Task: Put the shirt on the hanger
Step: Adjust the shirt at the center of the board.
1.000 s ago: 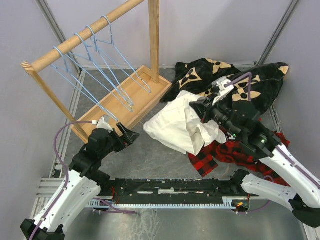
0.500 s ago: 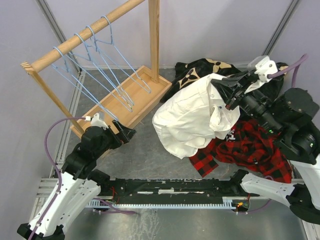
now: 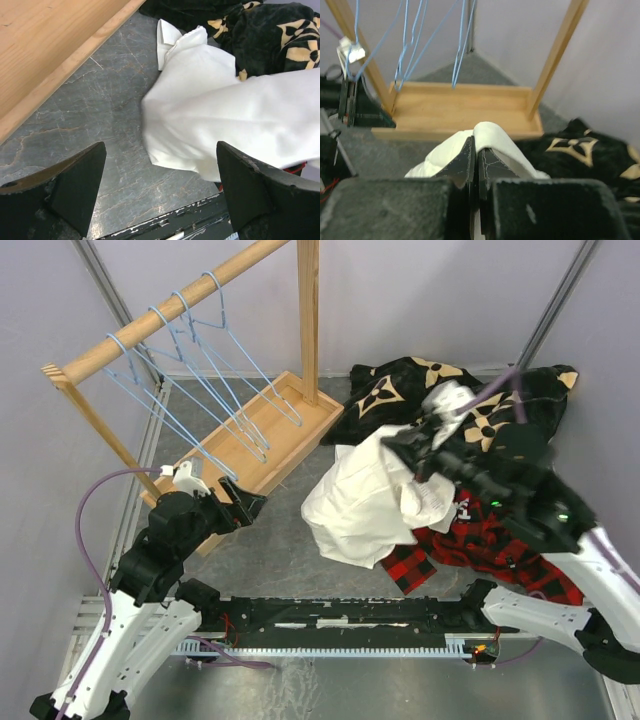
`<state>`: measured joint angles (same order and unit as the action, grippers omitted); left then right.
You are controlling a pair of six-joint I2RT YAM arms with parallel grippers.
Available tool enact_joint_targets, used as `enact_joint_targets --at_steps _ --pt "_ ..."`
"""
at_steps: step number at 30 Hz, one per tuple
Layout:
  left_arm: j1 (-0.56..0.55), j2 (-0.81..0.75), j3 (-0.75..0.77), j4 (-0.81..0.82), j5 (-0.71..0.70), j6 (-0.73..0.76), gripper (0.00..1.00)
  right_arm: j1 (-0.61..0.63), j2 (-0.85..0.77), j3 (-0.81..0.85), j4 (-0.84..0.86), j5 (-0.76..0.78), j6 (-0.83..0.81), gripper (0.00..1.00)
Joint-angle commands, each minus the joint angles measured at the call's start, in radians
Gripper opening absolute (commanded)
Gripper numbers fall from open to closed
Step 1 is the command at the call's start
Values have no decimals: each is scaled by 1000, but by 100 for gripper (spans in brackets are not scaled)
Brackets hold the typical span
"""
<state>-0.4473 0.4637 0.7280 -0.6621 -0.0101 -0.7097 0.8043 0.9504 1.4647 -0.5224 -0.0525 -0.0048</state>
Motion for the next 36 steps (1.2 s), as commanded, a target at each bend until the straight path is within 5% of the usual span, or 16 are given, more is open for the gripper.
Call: enact_joint_targets --at_steps 1,5,11,12,18,22,29,36 --pt "-3 5 33 -5 -10 44 96 142 22 -256 143 48 63 0" --pt "-4 9 22 0 -3 37 96 313 69 -458 286 197 139 8" --pt "-3 35 8 4 2 26 96 493 226 -487 242 189 122 68" --pt "-3 43 5 5 4 24 96 501 227 -478 203 191 118 72" --pt "-3 95 -21 33 15 12 96 501 74 -490 52 406 145 86" --pt "-5 118 -67 92 58 -12 90 492 36 -426 -139 528 147 86" --pt "-4 115 -115 124 73 -28 89 493 -14 -520 -165 279 73 87" --pt "-5 126 -111 134 71 -30 89 500 -73 -732 140 166 -85 90"
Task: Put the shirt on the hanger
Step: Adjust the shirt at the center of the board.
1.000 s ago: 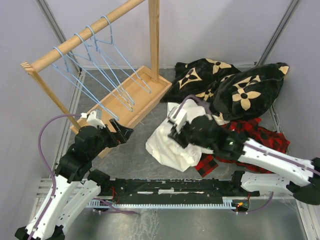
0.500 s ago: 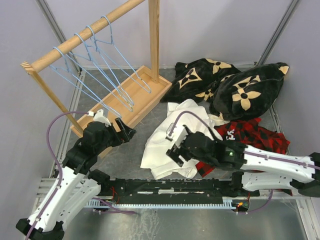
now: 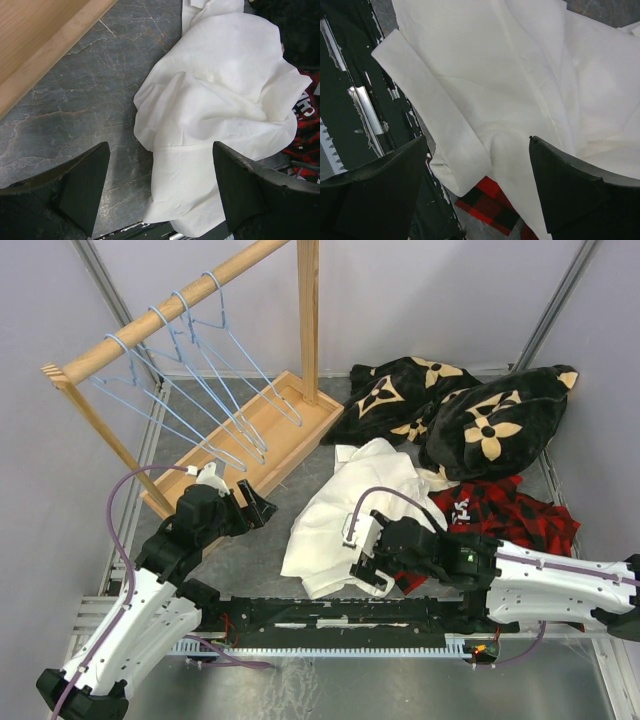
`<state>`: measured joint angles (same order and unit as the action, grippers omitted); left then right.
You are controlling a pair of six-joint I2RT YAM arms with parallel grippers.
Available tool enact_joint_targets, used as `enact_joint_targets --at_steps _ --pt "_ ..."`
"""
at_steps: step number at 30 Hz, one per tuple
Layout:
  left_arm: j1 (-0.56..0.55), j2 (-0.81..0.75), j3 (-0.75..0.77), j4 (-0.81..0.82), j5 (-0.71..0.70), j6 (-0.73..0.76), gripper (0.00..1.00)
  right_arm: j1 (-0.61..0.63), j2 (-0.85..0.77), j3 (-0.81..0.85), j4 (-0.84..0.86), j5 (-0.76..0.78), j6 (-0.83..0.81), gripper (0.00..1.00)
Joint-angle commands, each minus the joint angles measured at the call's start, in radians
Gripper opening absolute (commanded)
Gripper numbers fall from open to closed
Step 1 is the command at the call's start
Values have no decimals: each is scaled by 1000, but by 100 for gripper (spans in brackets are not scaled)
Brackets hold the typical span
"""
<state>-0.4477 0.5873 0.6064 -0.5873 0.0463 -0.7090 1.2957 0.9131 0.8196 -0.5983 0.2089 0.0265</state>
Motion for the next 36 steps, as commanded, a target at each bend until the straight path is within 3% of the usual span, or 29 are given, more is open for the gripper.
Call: enact_joint_targets --at_steps 1,6,20,22,27,28,33,36 --pt "-4 3 13 58 14 -30 89 14 -46 -123 281 -106 -136 90" --pt "-5 -6 22 34 1 -22 89 70 -71 -255 476 -93 -260 89" --pt "-4 -12 30 18 0 -10 89 90 52 -275 441 44 -410 82" --pt "-4 -19 36 6 -9 -10 90 89 80 -266 449 79 -399 72" --pt "-4 -42 48 6 -21 1 89 87 132 -234 440 150 -352 37" --pt "-4 -44 57 18 -20 4 88 81 139 -217 431 177 -313 24" --pt "-20 -13 24 100 2 -15 82 1 98 -197 413 142 -199 2" --pt "-83 -5 -34 207 -2 -67 80 -67 49 -188 379 80 -134 0"
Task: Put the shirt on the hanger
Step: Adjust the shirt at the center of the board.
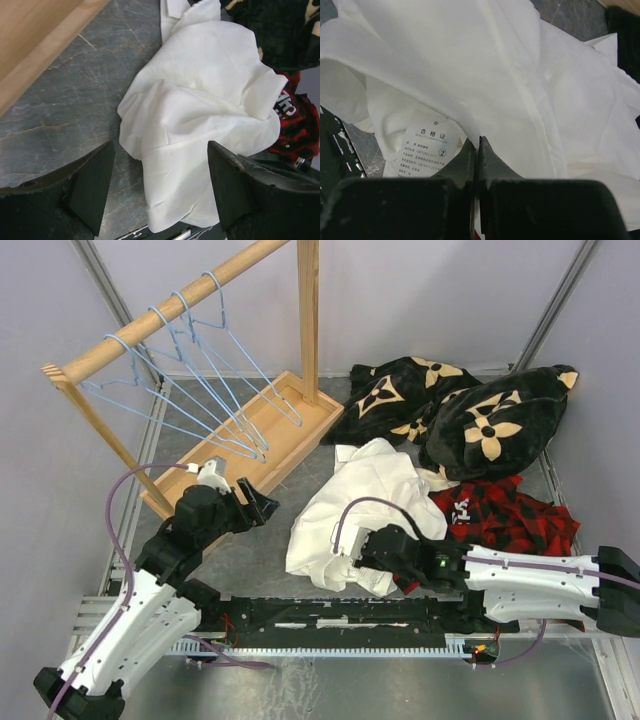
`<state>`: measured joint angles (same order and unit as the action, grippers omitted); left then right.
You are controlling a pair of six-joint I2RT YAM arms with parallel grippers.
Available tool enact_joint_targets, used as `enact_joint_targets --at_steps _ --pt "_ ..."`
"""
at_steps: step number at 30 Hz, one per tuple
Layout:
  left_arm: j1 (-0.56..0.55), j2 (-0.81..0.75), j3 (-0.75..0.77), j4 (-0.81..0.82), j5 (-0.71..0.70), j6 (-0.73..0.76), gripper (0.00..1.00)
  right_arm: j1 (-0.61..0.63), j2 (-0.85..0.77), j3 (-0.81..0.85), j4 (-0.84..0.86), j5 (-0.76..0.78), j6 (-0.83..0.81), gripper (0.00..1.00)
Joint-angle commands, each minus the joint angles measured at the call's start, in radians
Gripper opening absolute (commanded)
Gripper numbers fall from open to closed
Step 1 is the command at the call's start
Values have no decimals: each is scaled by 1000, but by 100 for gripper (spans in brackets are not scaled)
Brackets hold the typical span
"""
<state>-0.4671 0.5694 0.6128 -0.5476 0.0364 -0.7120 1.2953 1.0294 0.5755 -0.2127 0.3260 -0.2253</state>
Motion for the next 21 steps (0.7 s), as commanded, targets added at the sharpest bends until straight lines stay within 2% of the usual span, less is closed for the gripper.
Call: enact_joint_targets --at_steps 1,6,9,10,13,16,21 --pt "-93 10 -53 189 -16 -83 80 -85 -85 56 -17 -61 132 0" --pt "-268 10 -52 210 -162 -79 80 -132 -118 77 -73 -147 211 0" --pt "-356 15 -53 221 -227 -52 78 -142 -82 111 -100 -185 253 0" --pt "-389 4 -49 221 -251 -36 74 -145 -66 122 -109 -187 272 0" --pt "-478 -64 -46 221 -344 10 73 -157 -23 155 -125 -206 314 0" --pt "-507 -86 -47 219 -368 55 73 -174 10 178 -119 -223 369 0" --pt "-560 19 -44 254 -380 114 73 -201 69 224 -103 -221 445 0"
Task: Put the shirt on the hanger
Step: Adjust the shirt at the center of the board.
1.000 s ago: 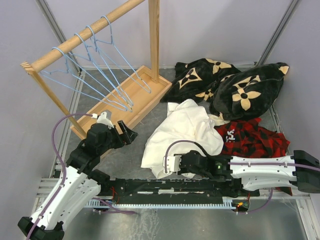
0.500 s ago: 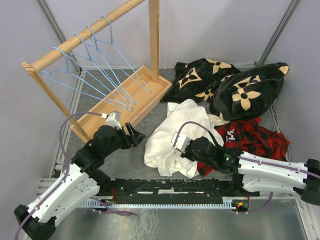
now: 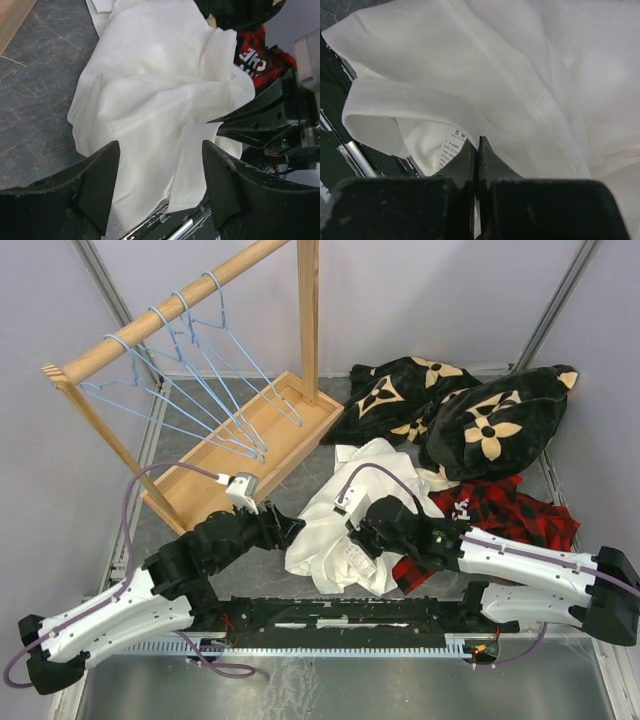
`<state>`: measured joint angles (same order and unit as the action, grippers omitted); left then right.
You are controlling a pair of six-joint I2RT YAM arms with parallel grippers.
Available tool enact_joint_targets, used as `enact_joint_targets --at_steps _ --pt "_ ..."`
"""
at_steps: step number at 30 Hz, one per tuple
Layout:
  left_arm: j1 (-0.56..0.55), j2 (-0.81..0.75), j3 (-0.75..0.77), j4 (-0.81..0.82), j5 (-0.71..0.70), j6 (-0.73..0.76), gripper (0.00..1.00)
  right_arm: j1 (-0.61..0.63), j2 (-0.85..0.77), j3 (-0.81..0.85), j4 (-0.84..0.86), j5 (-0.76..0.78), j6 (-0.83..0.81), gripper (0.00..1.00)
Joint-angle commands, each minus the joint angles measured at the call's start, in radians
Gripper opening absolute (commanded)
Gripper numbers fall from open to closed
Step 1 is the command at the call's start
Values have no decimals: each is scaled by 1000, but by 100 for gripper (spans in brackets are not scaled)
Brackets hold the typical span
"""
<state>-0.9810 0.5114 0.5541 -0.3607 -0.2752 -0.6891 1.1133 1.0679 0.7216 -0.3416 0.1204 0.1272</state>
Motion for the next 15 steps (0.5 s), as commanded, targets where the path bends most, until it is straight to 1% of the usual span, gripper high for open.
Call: enact_joint_targets --at_steps 1,3,8,15 --pt "-69 102 22 71 -89 105 73 -26 39 87 30 -13 106 0" --pt "-129 141 42 75 -141 130 73 -43 54 106 33 -9 130 0" --pt "-227 195 82 80 -219 166 73 -80 114 165 11 -22 159 0" --pt "-362 248 109 79 -318 158 74 -106 171 188 12 -49 178 0"
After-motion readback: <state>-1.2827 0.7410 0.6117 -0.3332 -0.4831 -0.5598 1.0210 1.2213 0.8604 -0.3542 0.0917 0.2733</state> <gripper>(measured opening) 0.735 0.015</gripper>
